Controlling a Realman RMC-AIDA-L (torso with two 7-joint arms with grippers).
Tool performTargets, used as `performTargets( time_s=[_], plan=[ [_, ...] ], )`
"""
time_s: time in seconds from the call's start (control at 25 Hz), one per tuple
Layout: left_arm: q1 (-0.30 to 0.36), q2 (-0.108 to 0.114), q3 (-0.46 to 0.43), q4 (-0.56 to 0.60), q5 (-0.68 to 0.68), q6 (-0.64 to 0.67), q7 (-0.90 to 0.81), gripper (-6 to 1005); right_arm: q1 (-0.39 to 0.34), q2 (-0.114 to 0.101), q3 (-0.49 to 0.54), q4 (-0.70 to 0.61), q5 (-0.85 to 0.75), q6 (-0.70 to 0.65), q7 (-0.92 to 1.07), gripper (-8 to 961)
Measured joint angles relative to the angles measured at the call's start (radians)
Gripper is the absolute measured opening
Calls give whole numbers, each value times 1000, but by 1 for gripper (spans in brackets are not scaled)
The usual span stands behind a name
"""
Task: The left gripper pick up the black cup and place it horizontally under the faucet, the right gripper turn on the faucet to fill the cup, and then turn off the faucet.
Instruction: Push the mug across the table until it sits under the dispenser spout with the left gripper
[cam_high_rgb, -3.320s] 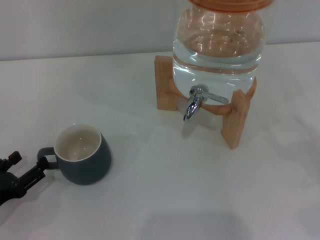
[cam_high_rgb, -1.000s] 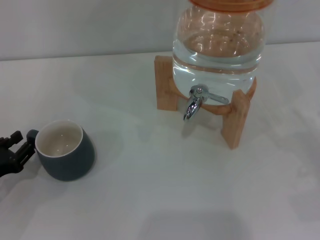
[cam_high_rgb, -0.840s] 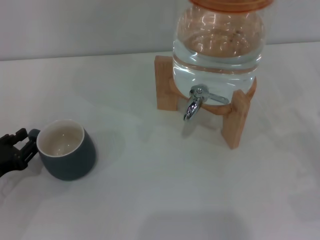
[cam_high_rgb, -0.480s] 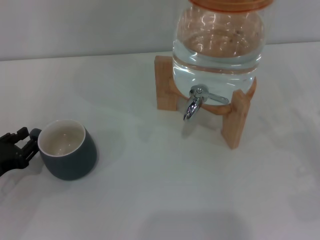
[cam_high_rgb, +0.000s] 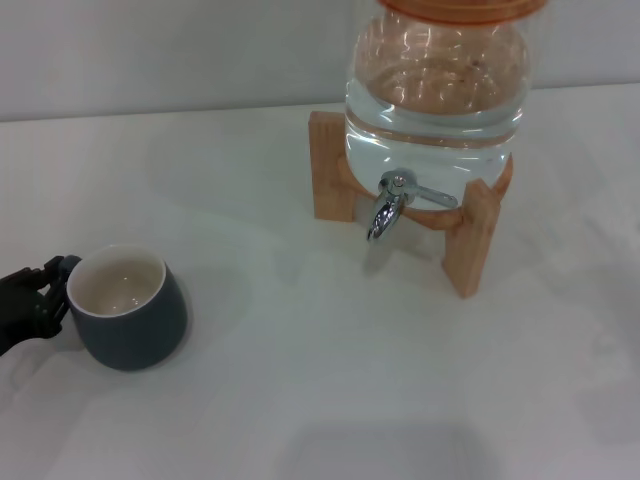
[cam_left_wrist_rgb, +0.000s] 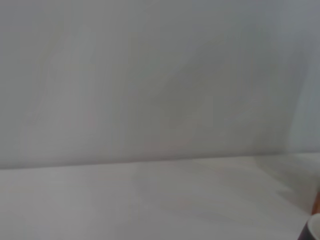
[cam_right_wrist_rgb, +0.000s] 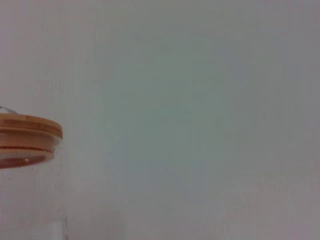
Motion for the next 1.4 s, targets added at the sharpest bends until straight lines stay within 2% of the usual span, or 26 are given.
performTargets(
  time_s=[0.16,0.4,0.56,0.72,0.84,0.96,1.0,1.08,1.12,1.4],
  plan=[
    [-1,-1,0,0,0,-13,0,178,-2,0,0,0,0,0,1,857],
    [-17,-8,9,-6,0,-47,-1,175,-4,0,0,-1,0,6,3,856],
    [-41,-12,57,-20,-9,-52,0,173,1,1,0,-6,-2,12,2,856],
    [-117,-14,80,-93,-6,-32,0,171,2,5,-9,-25,-8,15,3,856],
    [-145,-14,91,-117,-4,-15,1,170,2,5,-11,-26,-9,22,3,856],
    [-191,-15,120,-153,-7,32,1,168,2,6,-12,-26,-10,32,3,856],
    [-233,-16,138,-190,-8,75,1,168,2,6,-13,-26,-11,35,3,856],
    [-245,-16,140,-202,-8,88,1,167,2,6,-14,-26,-11,37,3,856],
    [-280,-17,142,-233,-5,123,3,166,3,6,-18,-26,-11,41,3,856],
    [-356,-25,138,-312,-13,185,60,163,3,6,-25,-26,-11,53,3,856]
  ],
)
